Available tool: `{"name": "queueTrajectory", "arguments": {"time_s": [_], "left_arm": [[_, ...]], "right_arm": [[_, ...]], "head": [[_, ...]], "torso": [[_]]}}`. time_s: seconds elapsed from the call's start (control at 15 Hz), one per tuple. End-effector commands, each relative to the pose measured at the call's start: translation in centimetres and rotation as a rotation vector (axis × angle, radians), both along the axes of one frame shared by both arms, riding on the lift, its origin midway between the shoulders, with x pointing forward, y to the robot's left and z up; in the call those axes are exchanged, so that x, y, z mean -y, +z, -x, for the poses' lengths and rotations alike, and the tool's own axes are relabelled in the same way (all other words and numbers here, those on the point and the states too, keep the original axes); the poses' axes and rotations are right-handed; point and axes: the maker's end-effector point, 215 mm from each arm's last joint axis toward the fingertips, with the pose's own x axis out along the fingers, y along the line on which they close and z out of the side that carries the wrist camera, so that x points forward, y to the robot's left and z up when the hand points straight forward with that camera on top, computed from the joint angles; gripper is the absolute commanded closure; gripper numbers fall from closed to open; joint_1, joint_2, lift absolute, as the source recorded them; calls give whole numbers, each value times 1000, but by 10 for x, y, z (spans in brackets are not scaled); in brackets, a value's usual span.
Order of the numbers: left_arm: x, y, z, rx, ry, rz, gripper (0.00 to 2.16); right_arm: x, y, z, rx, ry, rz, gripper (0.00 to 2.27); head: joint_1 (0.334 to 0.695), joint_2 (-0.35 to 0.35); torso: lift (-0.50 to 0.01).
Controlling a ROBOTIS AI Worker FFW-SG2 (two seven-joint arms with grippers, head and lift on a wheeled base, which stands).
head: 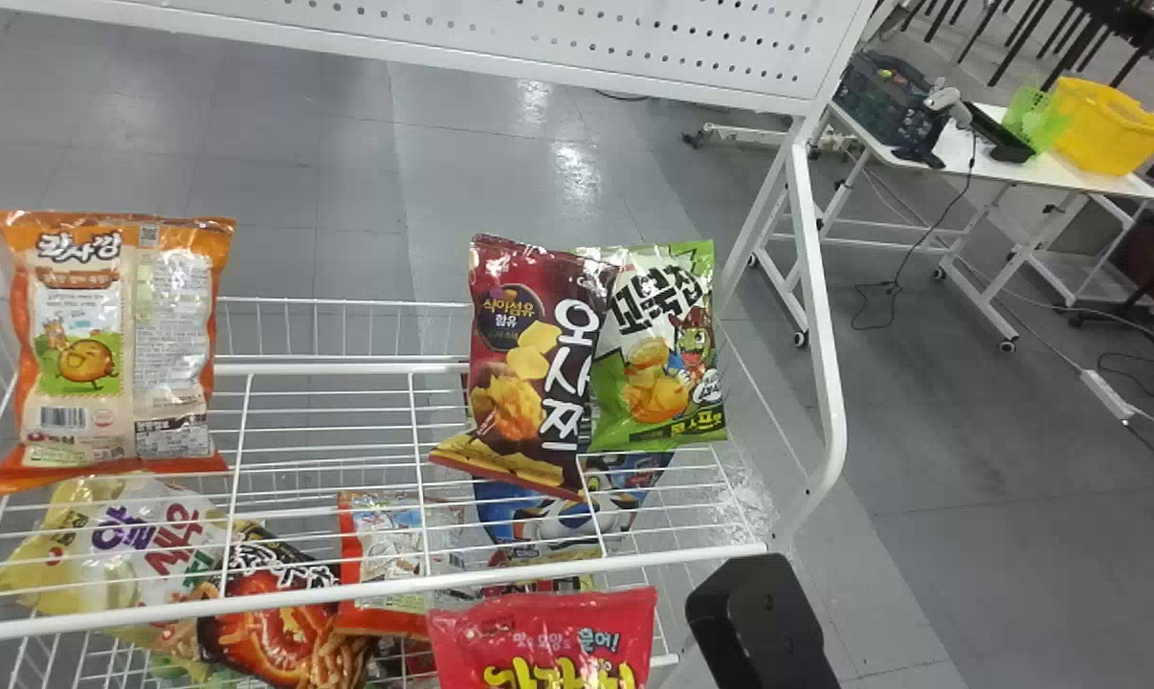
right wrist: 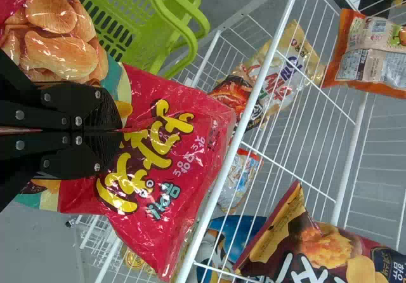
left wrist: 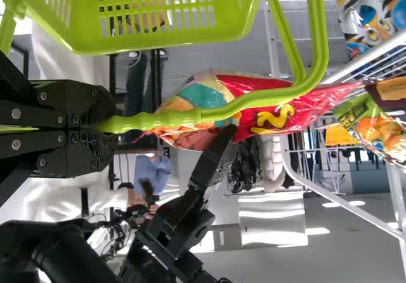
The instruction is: Hold basket handle with left hand then pick Jagalchi snack with right hand and place into basket
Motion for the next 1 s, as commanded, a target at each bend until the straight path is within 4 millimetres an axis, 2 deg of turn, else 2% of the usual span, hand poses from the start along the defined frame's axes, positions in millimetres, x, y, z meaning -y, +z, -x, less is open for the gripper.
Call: {"name": "queueTrajectory", "arguments": {"time_s": [0.0,0.27,0.6,0.8,0.93], "left_arm": [[0,-1,-6,12,10,2,1224],[0,0,-13,40,24,3,1224],[1,2,-14,42,26,14,1224],[1,3,-14,43,24,18,1224],[0,2,-13,40,24,19,1224]], "right_arm": [[-6,-11,9,-38,15,-9,1774],[-27,-46,35,-136,70,-5,1774],[-52,-89,65,-221,147,48,1774],[-55,-113,74,-264,172,83,1774],[-75,-120,55,-202,180,38,1774]], "head": [[695,-350],[695,-350],[695,-350],[695,-350],[695,-342]], "torso": [[-10],[-10],[-10],[-10],[-10]]}}
